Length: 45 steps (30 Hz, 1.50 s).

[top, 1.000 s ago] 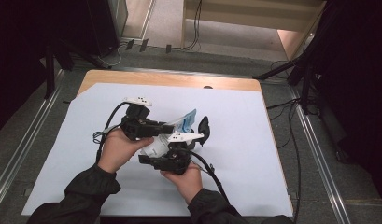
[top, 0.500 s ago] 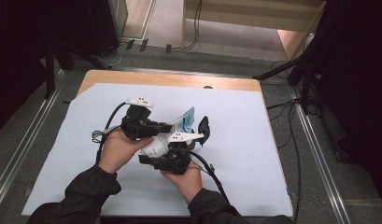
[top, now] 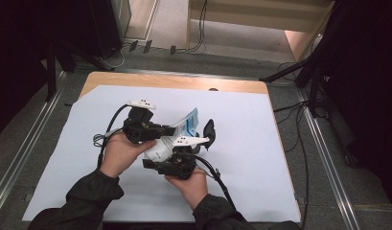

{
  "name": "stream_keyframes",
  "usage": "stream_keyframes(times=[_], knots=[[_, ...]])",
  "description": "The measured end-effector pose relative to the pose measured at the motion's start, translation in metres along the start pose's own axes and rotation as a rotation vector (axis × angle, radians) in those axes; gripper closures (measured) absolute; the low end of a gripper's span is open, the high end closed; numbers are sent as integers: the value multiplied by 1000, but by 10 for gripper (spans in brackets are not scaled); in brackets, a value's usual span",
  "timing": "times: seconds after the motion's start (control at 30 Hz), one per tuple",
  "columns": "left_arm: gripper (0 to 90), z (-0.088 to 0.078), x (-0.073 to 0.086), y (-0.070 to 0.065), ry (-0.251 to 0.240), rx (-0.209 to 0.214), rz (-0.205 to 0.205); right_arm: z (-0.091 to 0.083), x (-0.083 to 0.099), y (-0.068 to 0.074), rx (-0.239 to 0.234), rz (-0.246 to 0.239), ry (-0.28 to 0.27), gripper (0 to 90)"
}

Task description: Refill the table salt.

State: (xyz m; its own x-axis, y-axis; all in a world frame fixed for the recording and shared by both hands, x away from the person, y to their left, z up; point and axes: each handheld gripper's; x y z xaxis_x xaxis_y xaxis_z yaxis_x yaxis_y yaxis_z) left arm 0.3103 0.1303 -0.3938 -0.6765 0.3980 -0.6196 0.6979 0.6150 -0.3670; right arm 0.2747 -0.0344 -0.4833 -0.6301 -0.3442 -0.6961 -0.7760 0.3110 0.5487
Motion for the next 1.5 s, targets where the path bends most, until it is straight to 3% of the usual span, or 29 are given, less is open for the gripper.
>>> stream_keyframes(times=[0.13,0.3,0.9,1.13,1.4,1.5], knots=[[845,0,0,0,-3,22,-1,0,0,-2,-28,19,-6,625],[837,0,1,2,-7,32,-8,-2,-1,-3,-29,20,-10,625],[846,0,0,0,-10,17,-9,-2,-2,-5,-35,16,-15,626],[891,-1,0,-1,-3,-22,-3,-1,-1,-5,-34,13,-9,625],[900,0,0,-1,8,-29,1,1,0,-6,-32,11,-3,625],[900,0,0,-1,-2,-13,-8,0,0,-5,-30,12,-6,626]])
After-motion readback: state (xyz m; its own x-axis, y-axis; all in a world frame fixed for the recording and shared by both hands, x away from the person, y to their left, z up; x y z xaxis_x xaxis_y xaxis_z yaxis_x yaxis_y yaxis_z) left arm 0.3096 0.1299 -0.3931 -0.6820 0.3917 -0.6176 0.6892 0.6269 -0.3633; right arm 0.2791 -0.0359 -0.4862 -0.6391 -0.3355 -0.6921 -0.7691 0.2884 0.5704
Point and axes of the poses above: each handheld gripper's, and its own axes: z roughly forward along the jaws, x roughly out of its underside, y roughly to its left, and after that the axes turned 11 degrees about y, right-handed
